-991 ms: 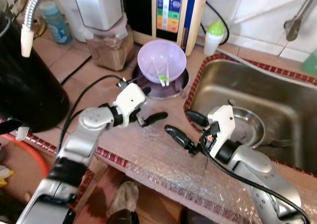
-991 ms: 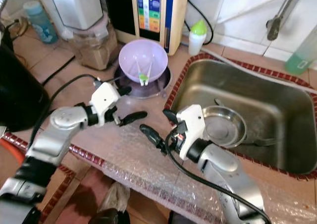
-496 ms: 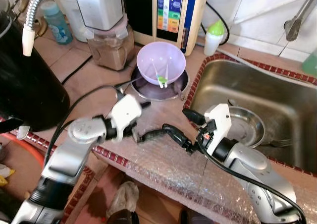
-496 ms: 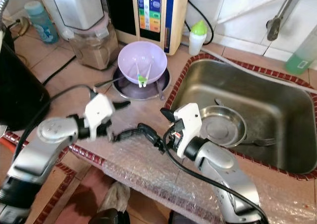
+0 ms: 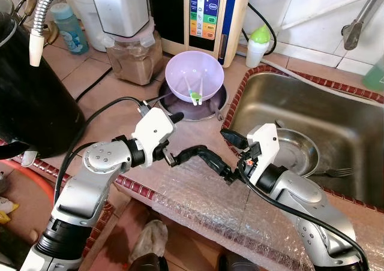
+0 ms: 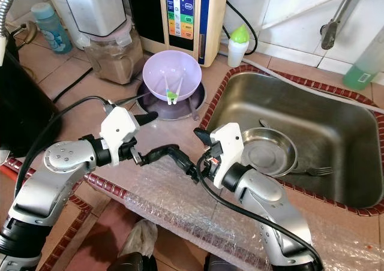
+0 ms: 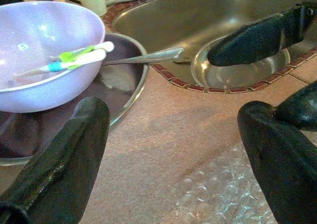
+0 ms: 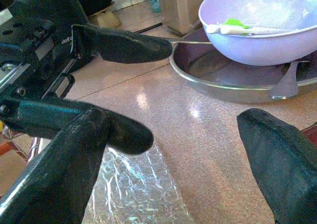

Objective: Kitchen organization

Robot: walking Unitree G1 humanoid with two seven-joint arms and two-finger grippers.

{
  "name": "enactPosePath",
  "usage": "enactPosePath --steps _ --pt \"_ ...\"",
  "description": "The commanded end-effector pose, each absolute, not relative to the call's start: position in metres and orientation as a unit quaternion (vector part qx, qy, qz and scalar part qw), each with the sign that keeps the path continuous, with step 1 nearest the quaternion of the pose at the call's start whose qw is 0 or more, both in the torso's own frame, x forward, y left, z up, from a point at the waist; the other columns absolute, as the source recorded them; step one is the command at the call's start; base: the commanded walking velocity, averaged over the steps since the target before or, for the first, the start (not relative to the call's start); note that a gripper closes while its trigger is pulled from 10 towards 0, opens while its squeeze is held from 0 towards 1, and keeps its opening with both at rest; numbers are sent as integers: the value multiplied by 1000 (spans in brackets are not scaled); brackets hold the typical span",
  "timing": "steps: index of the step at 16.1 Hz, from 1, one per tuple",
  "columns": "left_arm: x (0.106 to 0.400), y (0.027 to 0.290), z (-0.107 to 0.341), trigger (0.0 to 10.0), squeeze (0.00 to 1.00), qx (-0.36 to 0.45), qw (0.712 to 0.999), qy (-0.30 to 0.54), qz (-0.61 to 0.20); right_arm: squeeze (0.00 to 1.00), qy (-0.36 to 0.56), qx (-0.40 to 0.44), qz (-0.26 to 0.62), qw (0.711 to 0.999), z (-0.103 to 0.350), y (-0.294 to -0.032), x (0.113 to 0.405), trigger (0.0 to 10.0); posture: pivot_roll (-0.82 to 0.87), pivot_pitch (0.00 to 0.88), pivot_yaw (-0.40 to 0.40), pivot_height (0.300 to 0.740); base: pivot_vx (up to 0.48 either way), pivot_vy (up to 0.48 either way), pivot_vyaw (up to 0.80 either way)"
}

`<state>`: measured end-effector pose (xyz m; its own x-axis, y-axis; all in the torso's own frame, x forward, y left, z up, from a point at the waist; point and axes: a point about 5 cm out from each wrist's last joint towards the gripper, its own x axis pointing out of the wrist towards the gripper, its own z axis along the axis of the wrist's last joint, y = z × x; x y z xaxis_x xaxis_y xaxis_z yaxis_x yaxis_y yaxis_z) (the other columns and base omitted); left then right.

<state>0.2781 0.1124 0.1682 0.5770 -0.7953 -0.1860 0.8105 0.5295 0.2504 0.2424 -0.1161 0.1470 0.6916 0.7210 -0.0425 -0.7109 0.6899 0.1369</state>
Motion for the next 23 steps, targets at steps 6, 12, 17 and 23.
enactPosePath --steps 6,12,17,23 --pt "304 114 163 10000 0 156 904 1 -398 0 56 55 397 915 141 -113 239 10000 -117 93 25 740 0 0 0" --pt "329 96 168 10000 635 141 910 -22 -389 0 63 55 398 913 138 -113 233 10000 -137 105 28 740 0 0 0" --pt "338 96 150 10000 0 168 900 15 -402 0 61 53 394 915 138 -113 233 10000 -145 101 35 740 0 0 0" --pt "336 101 131 10000 0 188 871 67 -448 0 58 54 398 914 141 -112 234 10000 -144 96 35 740 0 0 0"
